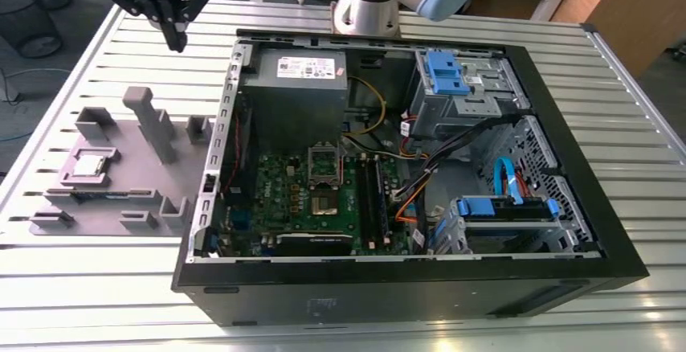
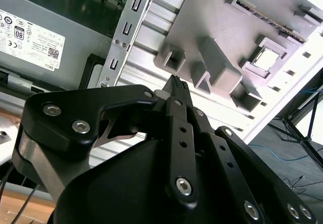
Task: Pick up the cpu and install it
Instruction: 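Reach for the cpu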
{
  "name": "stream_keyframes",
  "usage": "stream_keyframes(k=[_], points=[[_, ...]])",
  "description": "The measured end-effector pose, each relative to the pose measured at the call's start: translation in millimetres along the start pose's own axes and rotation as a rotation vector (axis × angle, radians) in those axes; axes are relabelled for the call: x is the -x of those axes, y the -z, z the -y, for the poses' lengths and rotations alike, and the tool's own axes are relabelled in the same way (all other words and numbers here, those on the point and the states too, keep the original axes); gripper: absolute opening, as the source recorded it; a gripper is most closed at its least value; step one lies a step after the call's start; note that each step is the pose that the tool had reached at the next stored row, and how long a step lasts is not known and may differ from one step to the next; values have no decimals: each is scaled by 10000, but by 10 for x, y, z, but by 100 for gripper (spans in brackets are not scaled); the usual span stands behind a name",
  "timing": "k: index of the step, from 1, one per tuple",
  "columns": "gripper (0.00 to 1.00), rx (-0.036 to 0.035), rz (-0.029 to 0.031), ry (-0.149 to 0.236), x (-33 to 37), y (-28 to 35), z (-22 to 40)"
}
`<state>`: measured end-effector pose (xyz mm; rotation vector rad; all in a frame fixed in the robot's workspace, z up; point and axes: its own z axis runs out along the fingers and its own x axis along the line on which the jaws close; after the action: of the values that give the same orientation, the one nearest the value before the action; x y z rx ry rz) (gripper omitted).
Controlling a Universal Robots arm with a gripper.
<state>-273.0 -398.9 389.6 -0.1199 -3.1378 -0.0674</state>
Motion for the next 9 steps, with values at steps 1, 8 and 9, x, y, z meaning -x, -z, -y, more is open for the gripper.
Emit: stream_keyframes(k=[1, 8, 9], points=[[11, -1, -4, -1, 0, 0, 0], [11, -28, -358, -16, 0, 0, 0], [11, -28, -360, -16, 0, 0, 0]])
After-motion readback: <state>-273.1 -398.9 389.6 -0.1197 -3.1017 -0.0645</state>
